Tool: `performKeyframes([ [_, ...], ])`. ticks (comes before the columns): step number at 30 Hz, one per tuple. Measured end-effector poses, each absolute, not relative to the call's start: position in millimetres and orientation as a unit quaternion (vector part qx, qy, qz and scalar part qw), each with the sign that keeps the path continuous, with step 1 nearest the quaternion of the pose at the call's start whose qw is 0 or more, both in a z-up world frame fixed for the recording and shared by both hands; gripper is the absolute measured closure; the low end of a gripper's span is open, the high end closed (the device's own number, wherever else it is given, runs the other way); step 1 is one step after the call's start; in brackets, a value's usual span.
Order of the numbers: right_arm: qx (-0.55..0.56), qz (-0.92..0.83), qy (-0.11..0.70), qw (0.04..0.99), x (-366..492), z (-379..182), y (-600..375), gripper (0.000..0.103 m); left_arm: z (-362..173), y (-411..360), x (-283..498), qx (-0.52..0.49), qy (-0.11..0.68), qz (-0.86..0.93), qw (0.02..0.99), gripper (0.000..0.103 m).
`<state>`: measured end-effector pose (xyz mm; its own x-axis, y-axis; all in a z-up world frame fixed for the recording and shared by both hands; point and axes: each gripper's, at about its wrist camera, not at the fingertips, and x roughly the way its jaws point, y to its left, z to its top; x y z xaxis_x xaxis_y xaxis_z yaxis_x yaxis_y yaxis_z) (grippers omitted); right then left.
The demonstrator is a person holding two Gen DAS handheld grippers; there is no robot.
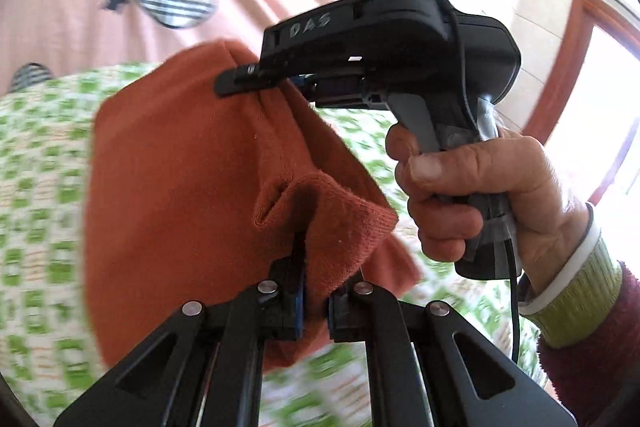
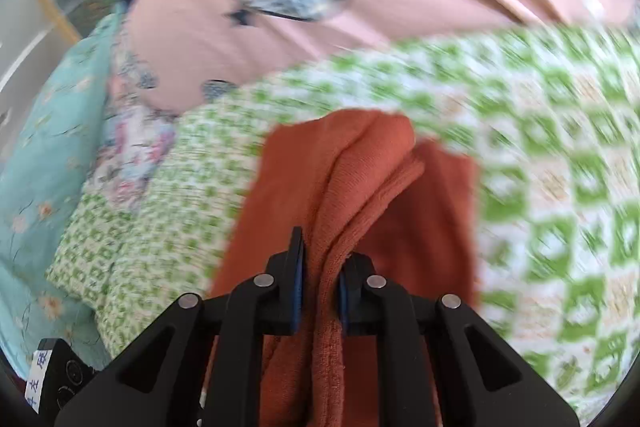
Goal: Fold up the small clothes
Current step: 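Grasp the folded edge with the left gripper while the right gripper grasps beside it, then fold the held edge over the bundle with both grippers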
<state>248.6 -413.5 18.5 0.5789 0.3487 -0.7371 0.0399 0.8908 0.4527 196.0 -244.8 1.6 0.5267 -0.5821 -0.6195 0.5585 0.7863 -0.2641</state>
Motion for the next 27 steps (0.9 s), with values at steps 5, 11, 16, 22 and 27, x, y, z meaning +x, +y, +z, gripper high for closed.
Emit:
performKeyframes([
  [5,0.241,0.074,0.453,0.855,240,-11,-444,0.088,-26,-286,204,-0.012,0.397,-0.345,0.85,0.097],
  [11,0.23,0.055,0.46,0.856,242,-22,-447,0.087,-38,-297,210,-0.004,0.413,-0.337,0.846,0.096],
  [16,0.242,0.03,0.454,0.857,224,-23,-457,0.071,-41,-297,212,-0.01,0.433,-0.344,0.833,0.086],
  [22,0.253,0.023,0.431,0.866,191,-9,-466,0.026,-21,-244,191,-0.036,0.429,-0.333,0.839,0.051],
  [27,0.276,0.055,0.455,0.845,189,-26,-461,0.026,-12,-166,203,-0.093,0.424,-0.264,0.861,0.026],
])
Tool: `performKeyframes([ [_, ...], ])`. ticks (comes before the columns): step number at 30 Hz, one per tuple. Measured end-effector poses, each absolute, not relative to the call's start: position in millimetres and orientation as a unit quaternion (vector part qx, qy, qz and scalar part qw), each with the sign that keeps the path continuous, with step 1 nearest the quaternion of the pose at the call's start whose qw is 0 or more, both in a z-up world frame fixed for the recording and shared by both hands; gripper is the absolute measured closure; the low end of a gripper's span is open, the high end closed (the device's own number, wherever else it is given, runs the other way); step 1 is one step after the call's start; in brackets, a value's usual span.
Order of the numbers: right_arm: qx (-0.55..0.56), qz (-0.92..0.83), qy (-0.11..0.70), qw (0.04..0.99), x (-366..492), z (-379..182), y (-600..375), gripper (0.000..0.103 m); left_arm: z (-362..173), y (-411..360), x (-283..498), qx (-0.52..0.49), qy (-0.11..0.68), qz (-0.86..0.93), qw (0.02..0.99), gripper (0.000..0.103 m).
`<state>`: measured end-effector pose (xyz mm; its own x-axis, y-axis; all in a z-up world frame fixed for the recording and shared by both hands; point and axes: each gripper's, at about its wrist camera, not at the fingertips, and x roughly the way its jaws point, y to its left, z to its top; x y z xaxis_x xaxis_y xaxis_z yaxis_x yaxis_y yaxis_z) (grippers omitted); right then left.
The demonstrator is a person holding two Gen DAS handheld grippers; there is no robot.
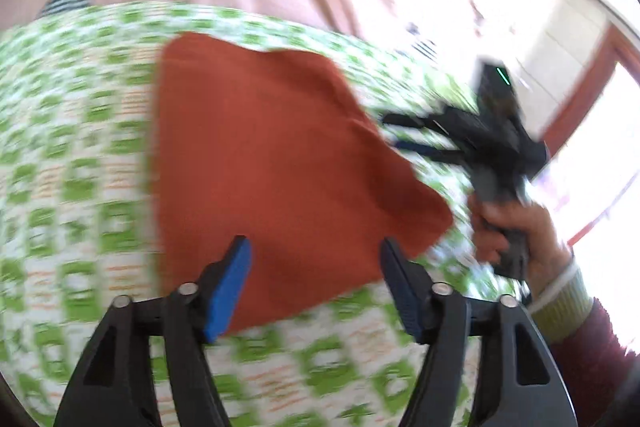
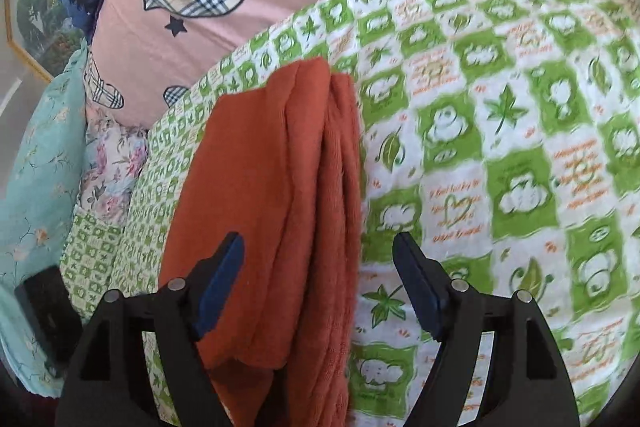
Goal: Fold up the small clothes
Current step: 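Fold the held edge over the bundle with both grippers, then lay the folded edge down on the bundle and open both grippers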
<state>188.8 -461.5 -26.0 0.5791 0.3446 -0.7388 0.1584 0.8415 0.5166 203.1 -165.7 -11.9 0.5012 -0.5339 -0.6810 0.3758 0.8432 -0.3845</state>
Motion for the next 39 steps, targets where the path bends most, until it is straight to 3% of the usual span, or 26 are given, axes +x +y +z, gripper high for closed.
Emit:
performKeyframes([
  [6,0.285,0.066,0.469,0.833,196,-42,-455,0.026,-36,-116,254,-0.162,0.462,-0.227,0.842,0.024],
  [14,0.289,0.076,0.482,0.824,208,-49,-454,0.026,-68,-129,285,-0.203,0.491,-0.256,0.807,0.026],
  [16,0.285,0.076,0.484,0.824,210,-51,-452,0.037,-73,-138,291,-0.205,0.49,-0.272,0.802,0.035],
  [17,0.285,0.079,0.488,0.821,211,-53,-450,0.06,-78,-141,294,-0.21,0.492,-0.282,0.796,0.049],
  [18,0.296,0.088,0.494,0.813,212,-56,-448,0.068,-85,-143,299,-0.215,0.499,-0.281,0.791,0.058],
  [21,0.286,0.088,0.489,0.819,207,-49,-432,0.075,-85,-145,299,-0.211,0.49,-0.287,0.795,0.07],
  [29,0.293,0.17,0.454,0.824,183,-20,-347,0.078,-28,-99,249,-0.202,0.439,-0.307,0.82,0.077],
  [39,0.277,0.247,0.48,0.795,186,-52,-219,0.078,-5,41,161,-0.193,0.426,-0.242,0.85,0.077],
])
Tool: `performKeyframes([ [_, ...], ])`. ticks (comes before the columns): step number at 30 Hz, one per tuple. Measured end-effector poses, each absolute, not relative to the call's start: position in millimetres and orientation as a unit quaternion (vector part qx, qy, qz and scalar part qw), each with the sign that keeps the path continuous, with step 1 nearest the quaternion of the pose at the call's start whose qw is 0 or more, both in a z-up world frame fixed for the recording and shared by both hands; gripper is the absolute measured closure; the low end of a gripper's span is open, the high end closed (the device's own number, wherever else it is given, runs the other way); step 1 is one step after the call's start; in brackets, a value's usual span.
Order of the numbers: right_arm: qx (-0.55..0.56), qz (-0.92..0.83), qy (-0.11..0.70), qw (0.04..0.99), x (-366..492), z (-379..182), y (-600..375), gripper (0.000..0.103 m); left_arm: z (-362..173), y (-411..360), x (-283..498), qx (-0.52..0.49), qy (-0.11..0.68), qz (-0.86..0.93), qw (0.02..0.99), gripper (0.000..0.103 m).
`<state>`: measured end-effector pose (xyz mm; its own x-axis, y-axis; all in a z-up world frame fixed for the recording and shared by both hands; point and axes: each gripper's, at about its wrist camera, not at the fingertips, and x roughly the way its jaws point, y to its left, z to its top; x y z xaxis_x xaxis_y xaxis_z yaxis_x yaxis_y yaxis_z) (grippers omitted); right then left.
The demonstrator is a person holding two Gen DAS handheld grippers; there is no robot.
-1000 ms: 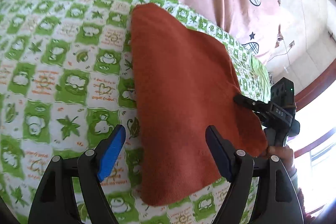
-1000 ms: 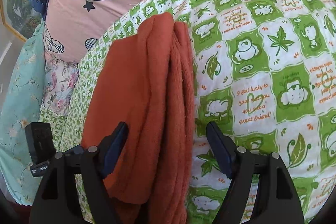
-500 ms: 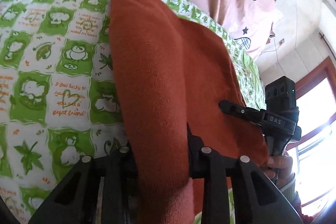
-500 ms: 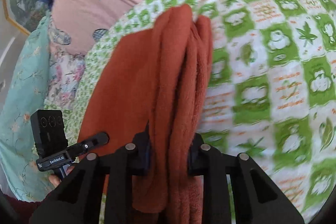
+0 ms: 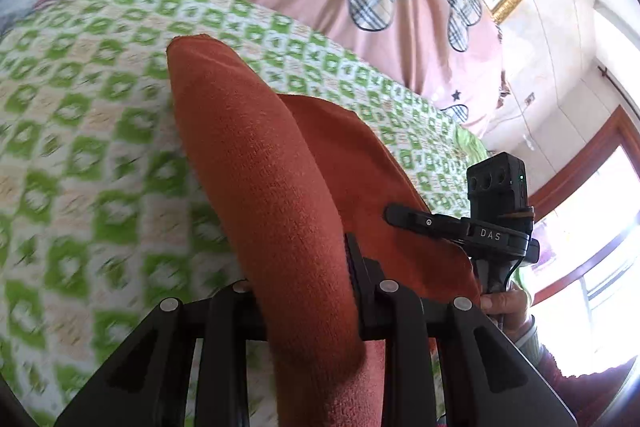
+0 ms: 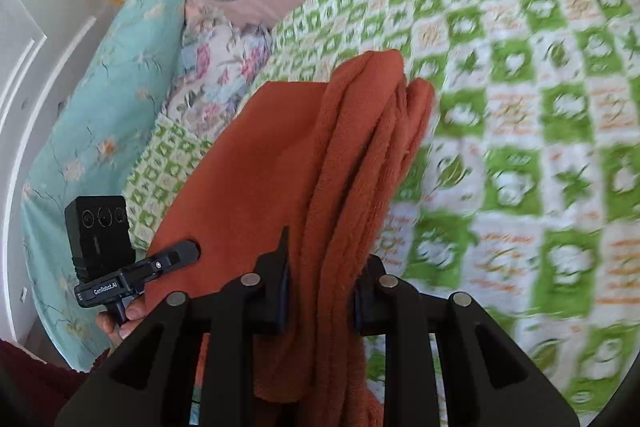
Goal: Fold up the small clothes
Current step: 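Lay the folded edge down on the bundle and open both grippers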
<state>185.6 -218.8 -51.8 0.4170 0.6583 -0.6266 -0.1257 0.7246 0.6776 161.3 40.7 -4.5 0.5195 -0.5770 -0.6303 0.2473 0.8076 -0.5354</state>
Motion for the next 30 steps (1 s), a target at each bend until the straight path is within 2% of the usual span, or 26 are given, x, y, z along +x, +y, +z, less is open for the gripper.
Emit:
performKeyframes([
  [2,0.264,0.229,0.497,0.794,183,-65,-209,0.076,-21,59,148,-0.206,0.441,-0.218,0.846,0.076],
  [3,0.262,0.22,0.502,0.794,181,-70,-208,0.07,-32,66,142,-0.212,0.452,-0.202,0.842,0.074],
  [5,0.269,0.212,0.505,0.793,177,-72,-211,0.064,-59,75,135,-0.228,0.475,-0.173,0.832,0.07],
  [6,0.266,0.202,0.508,0.794,174,-69,-215,0.056,-64,78,131,-0.232,0.478,-0.166,0.831,0.064],
  [8,0.24,0.17,0.506,0.811,169,-57,-220,0.046,-66,82,122,-0.241,0.467,-0.151,0.837,0.062],
  [13,0.195,0.129,0.456,0.859,170,-14,-223,0.046,-46,93,107,-0.232,0.429,-0.123,0.864,0.063],
  [16,0.184,0.146,0.456,0.858,189,-9,-208,0.06,-37,102,102,-0.226,0.41,-0.101,0.878,0.065],
  [17,0.179,0.145,0.465,0.855,194,-13,-205,0.065,-33,105,100,-0.225,0.404,-0.096,0.882,0.069],
  [19,0.181,0.142,0.486,0.843,206,-29,-199,0.079,-25,109,97,-0.231,0.388,-0.102,0.886,0.074],
  [20,0.185,0.144,0.493,0.838,210,-33,-195,0.092,-23,111,94,-0.234,0.382,-0.11,0.887,0.081],
  [21,0.186,0.146,0.496,0.835,212,-34,-194,0.092,-20,110,91,-0.237,0.376,-0.125,0.887,0.087],
  [22,0.186,0.147,0.49,0.839,212,-30,-193,0.092,-18,108,91,-0.237,0.373,-0.137,0.887,0.089],
  [26,0.182,0.159,0.454,0.858,206,0,-201,0.092,-17,85,94,-0.212,0.382,-0.189,0.879,0.089],
  [30,0.159,0.123,0.497,0.844,217,-32,-208,0.092,-33,62,100,-0.188,0.411,-0.209,0.867,0.09],
])
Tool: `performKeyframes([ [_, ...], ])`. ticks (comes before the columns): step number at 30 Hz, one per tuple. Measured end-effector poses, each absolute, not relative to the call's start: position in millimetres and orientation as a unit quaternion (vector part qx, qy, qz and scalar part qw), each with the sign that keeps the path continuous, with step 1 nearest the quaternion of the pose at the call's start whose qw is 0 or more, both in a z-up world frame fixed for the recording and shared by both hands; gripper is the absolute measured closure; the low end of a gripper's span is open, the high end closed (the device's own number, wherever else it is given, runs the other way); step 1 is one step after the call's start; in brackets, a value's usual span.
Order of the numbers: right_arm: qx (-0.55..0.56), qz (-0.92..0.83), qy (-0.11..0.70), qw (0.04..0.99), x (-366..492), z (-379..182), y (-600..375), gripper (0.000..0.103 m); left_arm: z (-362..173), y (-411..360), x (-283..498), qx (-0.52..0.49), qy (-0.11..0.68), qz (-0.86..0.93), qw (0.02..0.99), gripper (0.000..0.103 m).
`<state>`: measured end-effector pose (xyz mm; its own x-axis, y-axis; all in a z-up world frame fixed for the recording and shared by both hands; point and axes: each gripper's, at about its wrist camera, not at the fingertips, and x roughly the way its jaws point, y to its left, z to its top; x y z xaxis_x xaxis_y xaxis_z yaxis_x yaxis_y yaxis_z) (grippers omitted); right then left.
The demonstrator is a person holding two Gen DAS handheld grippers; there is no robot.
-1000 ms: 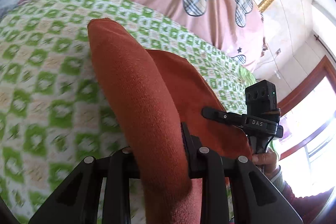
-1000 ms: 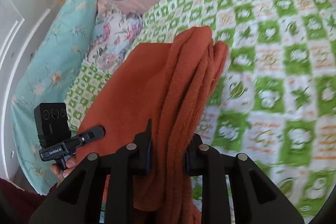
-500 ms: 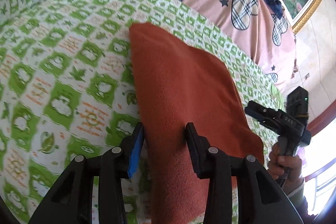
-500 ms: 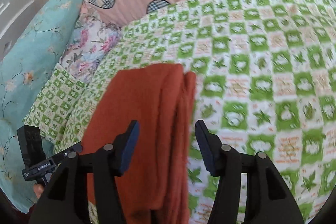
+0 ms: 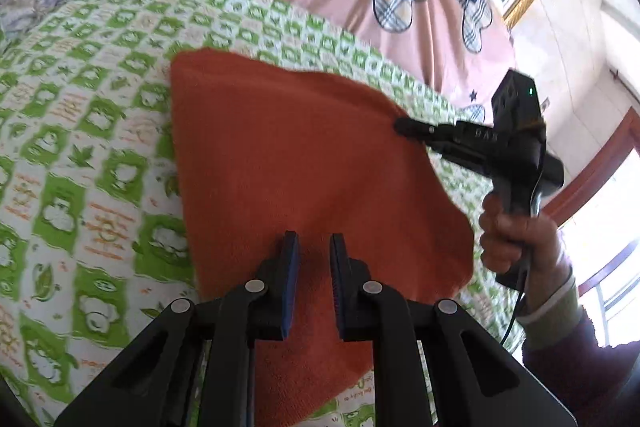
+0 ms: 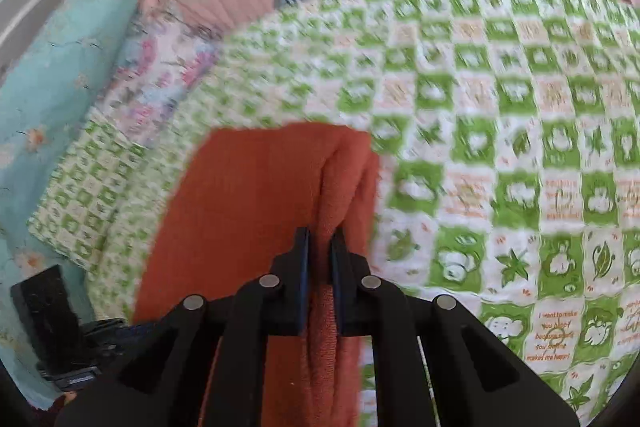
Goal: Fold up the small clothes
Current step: 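Lay the folded edge down on the bundle and open both grippers, then lift both open grippers away from the folded orange sweater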
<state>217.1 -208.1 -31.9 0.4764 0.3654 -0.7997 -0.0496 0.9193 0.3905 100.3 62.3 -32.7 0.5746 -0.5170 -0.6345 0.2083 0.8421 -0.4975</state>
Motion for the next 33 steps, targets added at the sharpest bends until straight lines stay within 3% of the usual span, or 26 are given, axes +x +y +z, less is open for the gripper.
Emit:
performKeyframes([
  [4,0.206,0.12,0.501,0.832,217,-54,-220,0.092,-52,49,104,-0.184,0.436,-0.212,0.855,0.091],
  [6,0.203,0.106,0.498,0.836,212,-43,-220,0.085,-55,44,104,-0.175,0.439,-0.206,0.856,0.091],
  [9,0.173,0.077,0.475,0.859,197,-11,-211,0.085,-49,44,103,-0.169,0.44,-0.204,0.858,0.091],
  [12,0.221,0.129,0.435,0.863,172,15,-197,0.084,-34,52,99,-0.17,0.424,-0.202,0.866,0.091],
  [17,0.215,0.143,0.476,0.841,146,-19,-175,0.084,-24,65,88,-0.186,0.411,-0.217,0.865,0.091],
  [20,0.195,0.084,0.491,0.845,137,-52,-196,0.103,-31,63,78,-0.173,0.421,-0.217,0.863,0.091],
  [25,0.212,0.085,0.485,0.844,133,-51,-210,0.103,-61,69,67,-0.189,0.446,-0.2,0.852,0.097],
  [30,0.168,0.126,0.475,0.854,107,-19,-182,0.099,-45,68,51,-0.176,0.434,-0.194,0.862,0.095],
  [33,0.119,0.126,0.495,0.851,86,-30,-168,0.098,-42,66,42,-0.163,0.433,-0.203,0.863,0.089],
])
